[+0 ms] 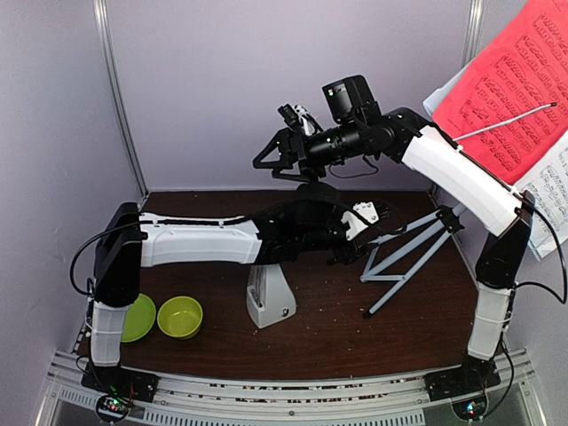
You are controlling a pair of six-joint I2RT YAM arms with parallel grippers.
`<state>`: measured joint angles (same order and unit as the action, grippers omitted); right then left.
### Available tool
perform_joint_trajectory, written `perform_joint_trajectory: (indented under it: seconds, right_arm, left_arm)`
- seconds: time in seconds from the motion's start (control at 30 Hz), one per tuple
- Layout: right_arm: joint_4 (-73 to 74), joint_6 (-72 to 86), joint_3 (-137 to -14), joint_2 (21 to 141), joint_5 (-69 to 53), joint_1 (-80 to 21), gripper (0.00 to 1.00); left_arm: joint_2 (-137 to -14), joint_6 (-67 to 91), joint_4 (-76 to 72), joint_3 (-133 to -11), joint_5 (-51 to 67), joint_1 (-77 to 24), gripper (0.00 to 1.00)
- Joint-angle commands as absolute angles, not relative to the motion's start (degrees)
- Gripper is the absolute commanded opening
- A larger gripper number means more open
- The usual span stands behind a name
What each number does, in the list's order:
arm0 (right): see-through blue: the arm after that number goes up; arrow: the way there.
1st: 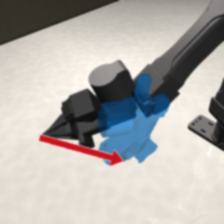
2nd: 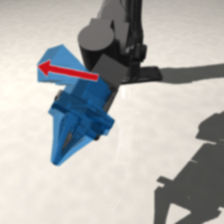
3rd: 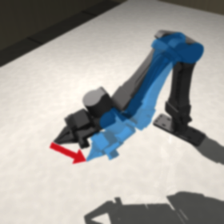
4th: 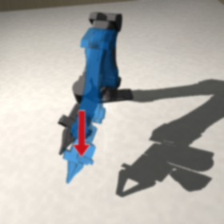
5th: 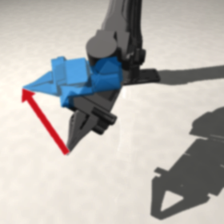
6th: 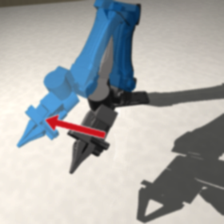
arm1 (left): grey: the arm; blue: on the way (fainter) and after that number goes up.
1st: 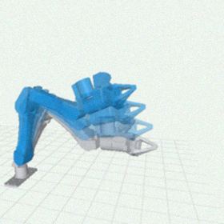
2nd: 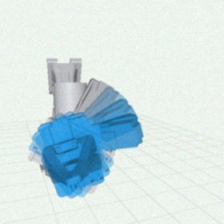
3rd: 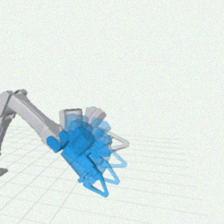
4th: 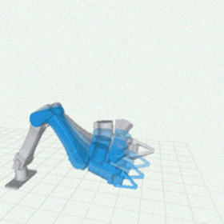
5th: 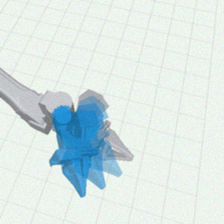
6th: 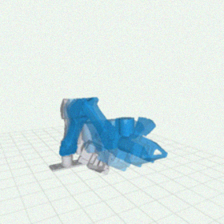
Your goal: Set up the instrument practice props
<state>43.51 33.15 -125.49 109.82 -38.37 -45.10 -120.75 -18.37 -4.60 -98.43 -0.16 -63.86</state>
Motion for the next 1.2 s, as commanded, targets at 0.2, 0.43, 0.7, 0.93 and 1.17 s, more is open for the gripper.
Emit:
perform_joint_trajectory:
  seconds: [0.2,0.43,0.7,0.93,1.17]
  right_arm:
    - [45.3,32.9,-125.6,105.4,-37.2,-45.2,0.69]
    - [46.6,32.8,-126.6,105.5,-36.5,-45.4,0.68]
    - [51.1,30.4,-129.1,106.1,-36.8,-45.3,0.69]
    - [50.0,31.4,-127.8,105.5,-38.7,-45.9,0.69]
    - [46.8,32.5,-124.8,104.2,-38.8,-47.8,0.69]
  left_arm:
    - [-127.6,-21.2,-4.0,-108.3,-0.2,-64.9,0.70]
    - [-133.7,-21.0,-2.1,-118.0,-1.7,-65.4,0.63]
    - [-138.8,-19.1,-0.2,-126.6,-3.6,-66.1,0.22]
    - [-136.5,-8.1,-6.8,-121.2,-4.0,-65.9,0.00]
    - [-131.6,0.2,-16.8,-109.0,-3.5,-63.8,0.00]
